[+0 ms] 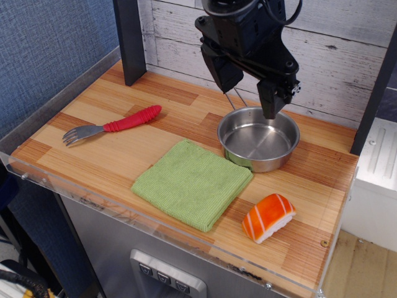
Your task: Put the napkin right next to the fork.
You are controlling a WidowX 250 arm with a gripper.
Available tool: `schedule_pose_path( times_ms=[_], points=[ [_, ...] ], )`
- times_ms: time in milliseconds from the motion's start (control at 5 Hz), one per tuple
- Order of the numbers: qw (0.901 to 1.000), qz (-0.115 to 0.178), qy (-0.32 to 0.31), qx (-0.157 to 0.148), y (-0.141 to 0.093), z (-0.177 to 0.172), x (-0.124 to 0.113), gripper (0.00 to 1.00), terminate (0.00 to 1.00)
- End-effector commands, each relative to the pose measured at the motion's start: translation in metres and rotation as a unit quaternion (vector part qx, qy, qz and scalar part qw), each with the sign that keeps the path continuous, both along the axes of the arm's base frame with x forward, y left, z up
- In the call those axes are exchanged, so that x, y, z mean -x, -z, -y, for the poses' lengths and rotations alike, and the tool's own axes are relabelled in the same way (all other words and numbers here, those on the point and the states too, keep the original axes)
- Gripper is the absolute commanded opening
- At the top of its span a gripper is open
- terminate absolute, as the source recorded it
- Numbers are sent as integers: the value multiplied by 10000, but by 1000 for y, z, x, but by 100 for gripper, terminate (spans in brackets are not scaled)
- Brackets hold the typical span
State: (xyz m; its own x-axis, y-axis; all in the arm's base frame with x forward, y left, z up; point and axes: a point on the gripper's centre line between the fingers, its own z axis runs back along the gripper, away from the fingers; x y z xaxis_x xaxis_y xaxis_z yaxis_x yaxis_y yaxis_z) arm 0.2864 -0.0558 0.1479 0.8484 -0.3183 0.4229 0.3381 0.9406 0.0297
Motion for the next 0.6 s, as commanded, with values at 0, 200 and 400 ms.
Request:
schedule_pose_path(
  times_ms=[0, 200, 400],
  points=[
    [10000, 0, 0, 0, 0, 0, 0, 100, 0],
    [9994, -245, -256, 59, 8, -21, 34, 100, 0],
    [9977, -489, -458, -69, 22, -35, 56, 100, 0]
  ],
)
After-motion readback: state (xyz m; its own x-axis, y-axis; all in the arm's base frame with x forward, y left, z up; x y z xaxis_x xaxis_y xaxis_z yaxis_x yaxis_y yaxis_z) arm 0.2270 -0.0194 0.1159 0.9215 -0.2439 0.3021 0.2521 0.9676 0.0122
